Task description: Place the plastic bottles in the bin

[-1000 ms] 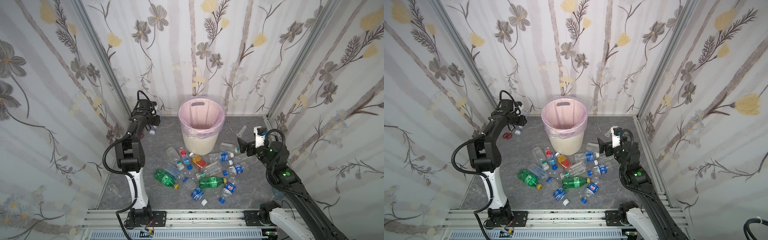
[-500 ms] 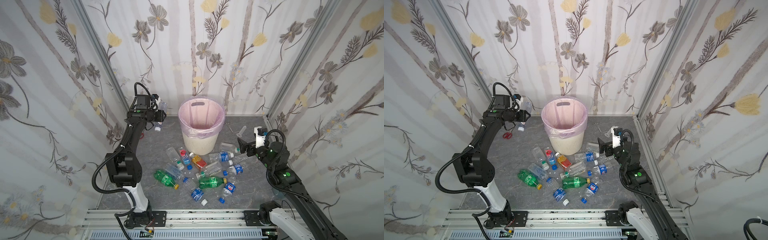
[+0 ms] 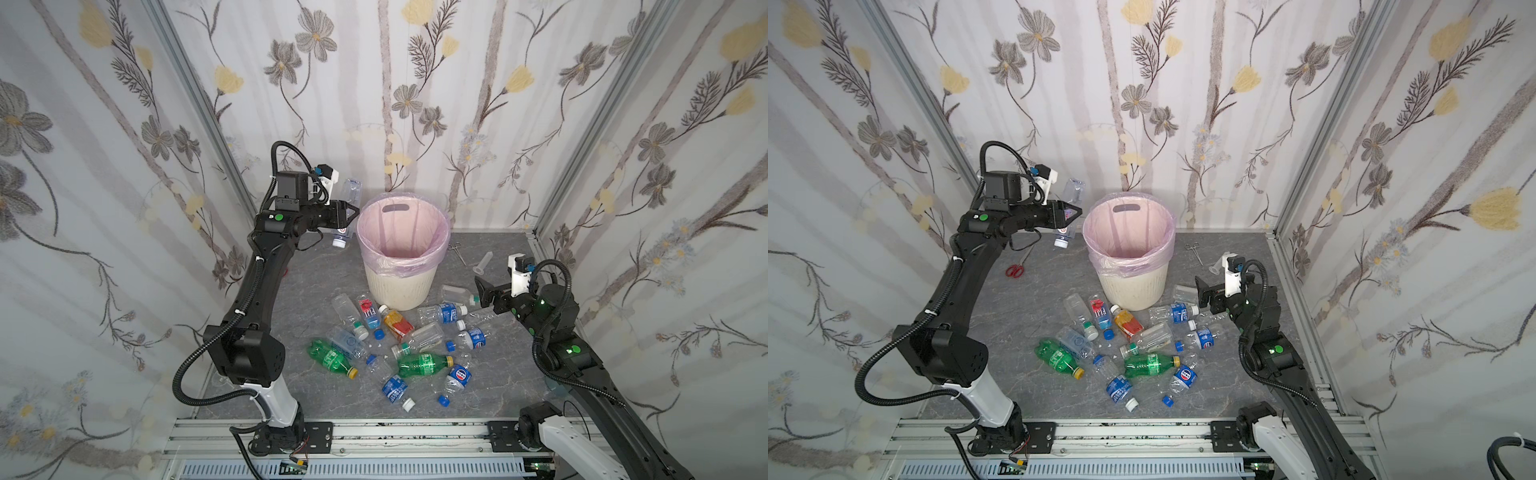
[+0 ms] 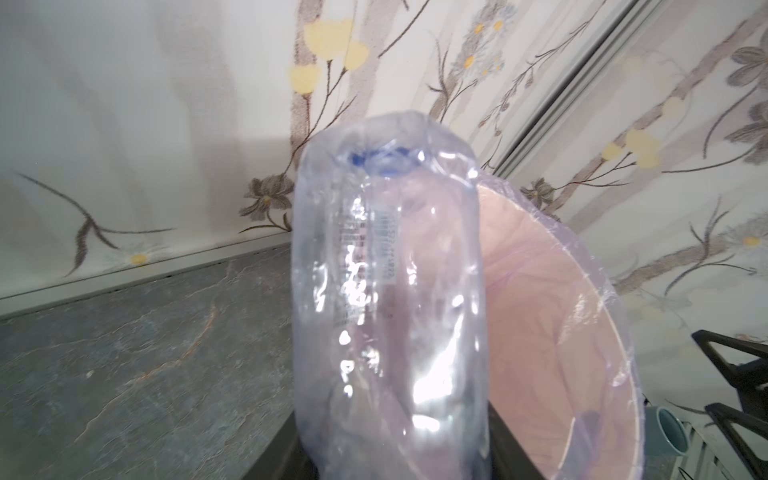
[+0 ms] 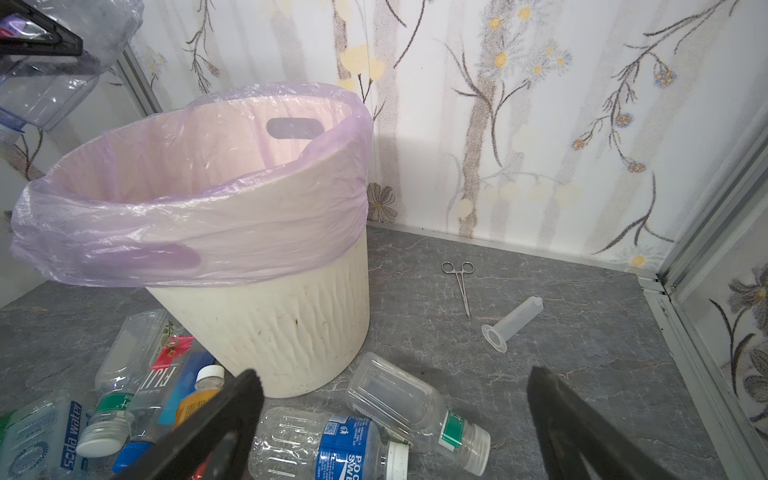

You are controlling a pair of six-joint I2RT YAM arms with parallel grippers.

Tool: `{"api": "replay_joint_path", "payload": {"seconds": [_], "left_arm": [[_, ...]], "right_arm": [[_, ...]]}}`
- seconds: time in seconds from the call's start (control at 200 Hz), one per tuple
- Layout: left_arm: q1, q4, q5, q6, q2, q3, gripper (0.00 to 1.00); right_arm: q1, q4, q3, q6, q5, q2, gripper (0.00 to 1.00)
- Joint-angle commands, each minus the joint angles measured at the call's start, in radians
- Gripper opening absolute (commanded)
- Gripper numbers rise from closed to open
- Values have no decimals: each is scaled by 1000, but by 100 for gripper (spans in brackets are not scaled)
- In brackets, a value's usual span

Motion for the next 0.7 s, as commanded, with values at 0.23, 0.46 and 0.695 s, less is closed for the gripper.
{"api": "replay_joint_path", "payload": {"seconds": [0.23,0.46,0.695], "left_arm": [[-128,39,-15,-135,42,95,48],[-241,66,-259,-128,74,84,48],[-302,87,-398,-102,104,42,48]], "right_arm": [[0,39,-7,10,-13,2,100],[0,37,-12,9,-8,-1,100],[0,34,-12,9,-7,-6,100]]}}
